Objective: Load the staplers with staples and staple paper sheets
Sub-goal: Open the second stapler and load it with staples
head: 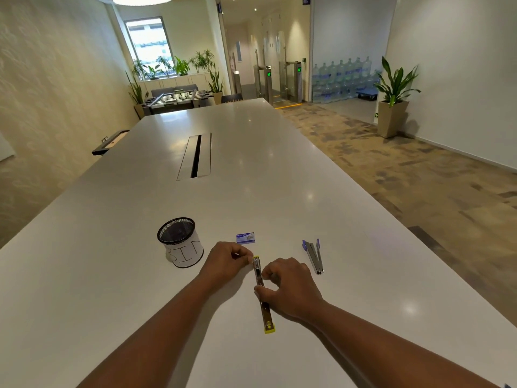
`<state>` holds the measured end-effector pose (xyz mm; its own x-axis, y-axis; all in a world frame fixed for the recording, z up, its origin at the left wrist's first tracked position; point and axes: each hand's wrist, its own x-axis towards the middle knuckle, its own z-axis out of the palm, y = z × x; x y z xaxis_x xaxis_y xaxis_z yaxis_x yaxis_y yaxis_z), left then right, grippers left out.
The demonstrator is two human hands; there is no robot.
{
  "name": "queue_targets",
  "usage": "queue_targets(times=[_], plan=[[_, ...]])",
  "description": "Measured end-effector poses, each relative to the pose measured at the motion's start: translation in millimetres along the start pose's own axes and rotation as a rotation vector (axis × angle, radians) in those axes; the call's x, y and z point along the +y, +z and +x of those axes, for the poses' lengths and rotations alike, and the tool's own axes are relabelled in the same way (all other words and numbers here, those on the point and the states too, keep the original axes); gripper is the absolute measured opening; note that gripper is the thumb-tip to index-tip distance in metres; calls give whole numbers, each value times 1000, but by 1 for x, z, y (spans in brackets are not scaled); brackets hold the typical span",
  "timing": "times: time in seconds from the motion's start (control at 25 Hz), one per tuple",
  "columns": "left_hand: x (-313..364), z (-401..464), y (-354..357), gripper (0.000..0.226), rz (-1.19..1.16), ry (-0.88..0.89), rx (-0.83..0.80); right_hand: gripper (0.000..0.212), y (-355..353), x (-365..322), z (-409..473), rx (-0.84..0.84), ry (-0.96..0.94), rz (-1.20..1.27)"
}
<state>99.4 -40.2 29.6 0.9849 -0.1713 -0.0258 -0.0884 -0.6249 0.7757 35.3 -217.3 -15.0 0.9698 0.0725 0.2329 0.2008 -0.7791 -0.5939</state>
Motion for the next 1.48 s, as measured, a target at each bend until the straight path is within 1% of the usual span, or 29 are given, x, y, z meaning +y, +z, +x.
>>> queue_targets(times=[0.12, 0.2, 0.36, 0.52, 0.64, 0.76, 1.0, 1.48], plan=[[0, 1, -1, 16, -89, -8, 16, 36, -2, -1, 0, 3, 3, 14], [2, 3, -1, 20, -129, 5, -9, 34, -2, -1, 0, 1, 1, 21], [7, 6, -1, 22, -141, 34, -61, 35, -2, 0, 0, 5, -5, 35], [9, 6, 1, 22, -88, 68, -86, 35, -2, 0, 0, 6, -5, 37], [9, 5, 3, 21, 42, 107, -82, 35, -2, 0, 0, 1, -3, 43], [7, 4, 4, 20, 105, 130, -93, 34, -2, 0, 0, -5, -5, 50], [9, 3, 3, 19, 73, 128, -82, 33, -3, -1, 1, -7, -4, 50], [5, 11, -1, 13, 115, 140, -169, 35, -2, 1, 2, -9, -6, 42]])
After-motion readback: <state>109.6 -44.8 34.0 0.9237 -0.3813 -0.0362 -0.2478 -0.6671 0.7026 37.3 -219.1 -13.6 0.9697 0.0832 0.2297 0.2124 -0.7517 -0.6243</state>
